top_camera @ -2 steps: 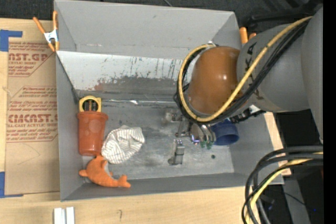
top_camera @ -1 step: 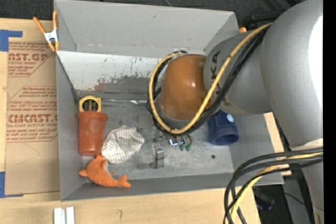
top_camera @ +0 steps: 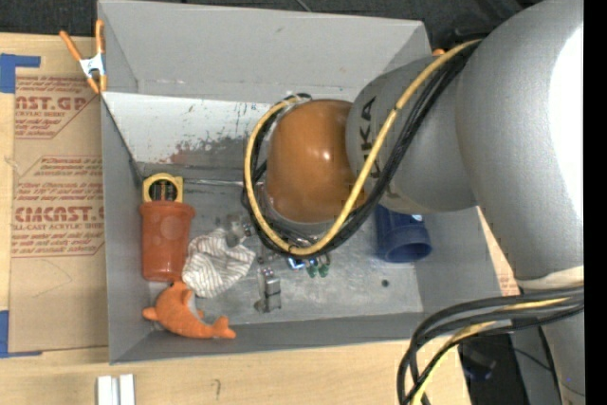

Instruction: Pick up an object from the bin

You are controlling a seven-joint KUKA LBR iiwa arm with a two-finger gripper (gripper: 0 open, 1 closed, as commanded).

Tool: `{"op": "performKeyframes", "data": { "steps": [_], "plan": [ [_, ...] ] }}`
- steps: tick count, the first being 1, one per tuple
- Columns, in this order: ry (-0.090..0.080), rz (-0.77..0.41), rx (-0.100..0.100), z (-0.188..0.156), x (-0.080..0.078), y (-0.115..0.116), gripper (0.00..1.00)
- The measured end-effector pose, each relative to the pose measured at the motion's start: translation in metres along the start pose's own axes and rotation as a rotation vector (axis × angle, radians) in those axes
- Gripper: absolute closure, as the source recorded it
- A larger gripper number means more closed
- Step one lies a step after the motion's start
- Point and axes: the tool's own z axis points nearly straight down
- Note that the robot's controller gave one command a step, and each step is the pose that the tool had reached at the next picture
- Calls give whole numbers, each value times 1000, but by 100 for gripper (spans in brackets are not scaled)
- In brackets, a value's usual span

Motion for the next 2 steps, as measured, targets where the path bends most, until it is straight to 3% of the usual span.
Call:
{"op": "performKeyframes", "data": {
  "steps": [1, 2],
  "plan": [
    [-7, -46, 1, -10, -7, 8, 0],
    [-8, -60, 0, 31, -13, 20, 0]
  ]
}}
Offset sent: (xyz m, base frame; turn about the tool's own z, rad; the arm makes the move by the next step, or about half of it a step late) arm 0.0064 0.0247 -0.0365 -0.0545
